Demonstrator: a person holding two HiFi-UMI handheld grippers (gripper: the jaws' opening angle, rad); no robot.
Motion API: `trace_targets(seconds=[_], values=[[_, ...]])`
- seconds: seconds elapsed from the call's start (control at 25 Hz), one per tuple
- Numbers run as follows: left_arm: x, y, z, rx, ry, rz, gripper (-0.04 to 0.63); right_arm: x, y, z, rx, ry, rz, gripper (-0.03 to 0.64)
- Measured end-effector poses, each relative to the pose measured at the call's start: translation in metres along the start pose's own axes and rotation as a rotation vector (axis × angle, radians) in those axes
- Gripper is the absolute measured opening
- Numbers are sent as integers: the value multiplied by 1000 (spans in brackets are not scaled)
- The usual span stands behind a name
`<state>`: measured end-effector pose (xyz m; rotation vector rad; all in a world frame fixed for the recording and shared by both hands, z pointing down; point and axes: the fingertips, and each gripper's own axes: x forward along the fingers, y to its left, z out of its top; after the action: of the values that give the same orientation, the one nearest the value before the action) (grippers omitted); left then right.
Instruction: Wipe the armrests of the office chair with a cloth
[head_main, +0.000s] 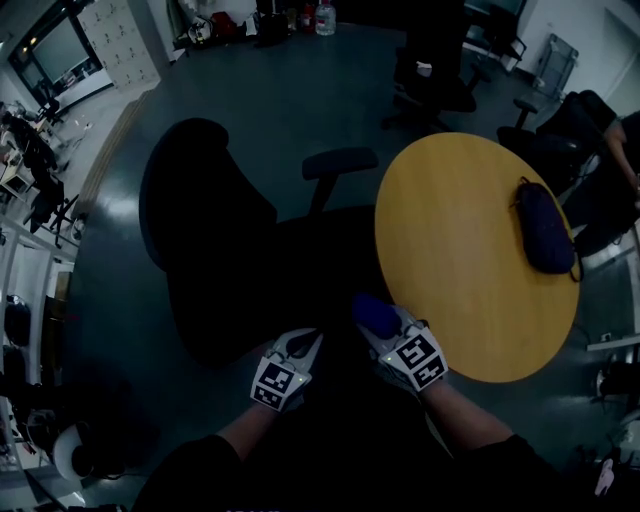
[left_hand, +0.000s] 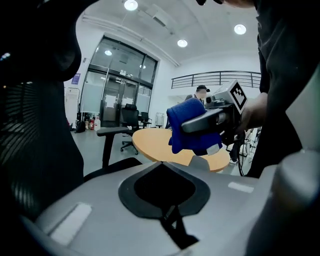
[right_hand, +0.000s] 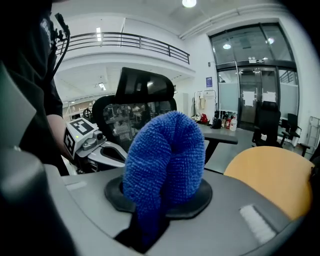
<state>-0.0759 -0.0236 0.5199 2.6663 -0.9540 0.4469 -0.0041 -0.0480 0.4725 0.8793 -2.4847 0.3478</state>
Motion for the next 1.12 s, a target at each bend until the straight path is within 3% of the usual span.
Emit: trace_targets(seconds=[0.2,0.48,0.72,1.12], values=[[39,19,51,22,-21,34,15,-11,-68,24,21,-34,-2,107],[77,104,107,-6,-71,212,15,-6,-165,58,4,-113,-13,107],[115,162,120,-26,-90,337,15,17,-240,66,-15,-138,1,107],[161,240,123,-66,-87,405,15,74,-318,102,-73,-121,-50,107]])
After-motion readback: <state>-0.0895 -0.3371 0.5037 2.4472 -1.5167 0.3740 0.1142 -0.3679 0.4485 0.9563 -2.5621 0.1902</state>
